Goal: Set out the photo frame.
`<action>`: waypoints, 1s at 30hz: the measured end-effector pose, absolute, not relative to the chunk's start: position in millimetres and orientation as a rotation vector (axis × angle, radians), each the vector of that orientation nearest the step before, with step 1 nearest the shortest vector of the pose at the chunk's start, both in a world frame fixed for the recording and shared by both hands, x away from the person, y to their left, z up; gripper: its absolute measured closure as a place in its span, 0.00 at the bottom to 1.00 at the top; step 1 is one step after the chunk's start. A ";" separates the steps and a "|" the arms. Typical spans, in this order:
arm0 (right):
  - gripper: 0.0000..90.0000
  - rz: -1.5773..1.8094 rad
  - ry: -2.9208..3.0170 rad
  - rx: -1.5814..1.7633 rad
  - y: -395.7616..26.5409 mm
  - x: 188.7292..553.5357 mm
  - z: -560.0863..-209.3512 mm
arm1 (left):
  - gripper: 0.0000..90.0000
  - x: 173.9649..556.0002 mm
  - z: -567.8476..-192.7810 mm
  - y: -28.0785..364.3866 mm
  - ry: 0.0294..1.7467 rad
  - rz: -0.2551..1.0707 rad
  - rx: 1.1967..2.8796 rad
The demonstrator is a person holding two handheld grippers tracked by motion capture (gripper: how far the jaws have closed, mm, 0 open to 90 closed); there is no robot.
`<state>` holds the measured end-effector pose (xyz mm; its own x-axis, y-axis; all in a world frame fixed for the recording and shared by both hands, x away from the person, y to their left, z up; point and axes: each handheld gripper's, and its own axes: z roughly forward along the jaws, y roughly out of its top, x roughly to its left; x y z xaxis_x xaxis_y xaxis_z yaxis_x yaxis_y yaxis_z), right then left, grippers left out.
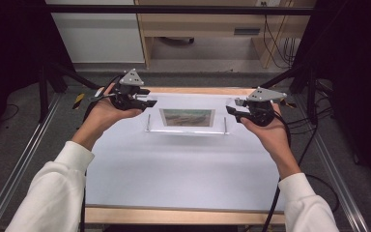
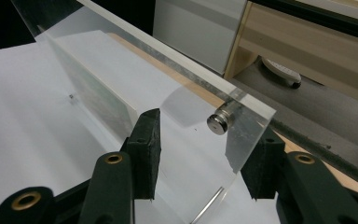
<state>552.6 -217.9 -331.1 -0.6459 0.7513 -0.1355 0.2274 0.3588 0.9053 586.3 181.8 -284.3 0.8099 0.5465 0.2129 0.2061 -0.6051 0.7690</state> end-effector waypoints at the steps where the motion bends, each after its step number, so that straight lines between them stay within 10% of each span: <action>1: 0.60 1.261 2.084 0.848 -217.9 553.1 -330.8 | 0.57 586.9 -284.3 182.3 0.548 0.555 2.206; 30: 0.59 1.289 2.070 0.907 -218.5 571.2 -328.3 | 0.29 554.8 -272.1 217.7 0.714 0.588 1.849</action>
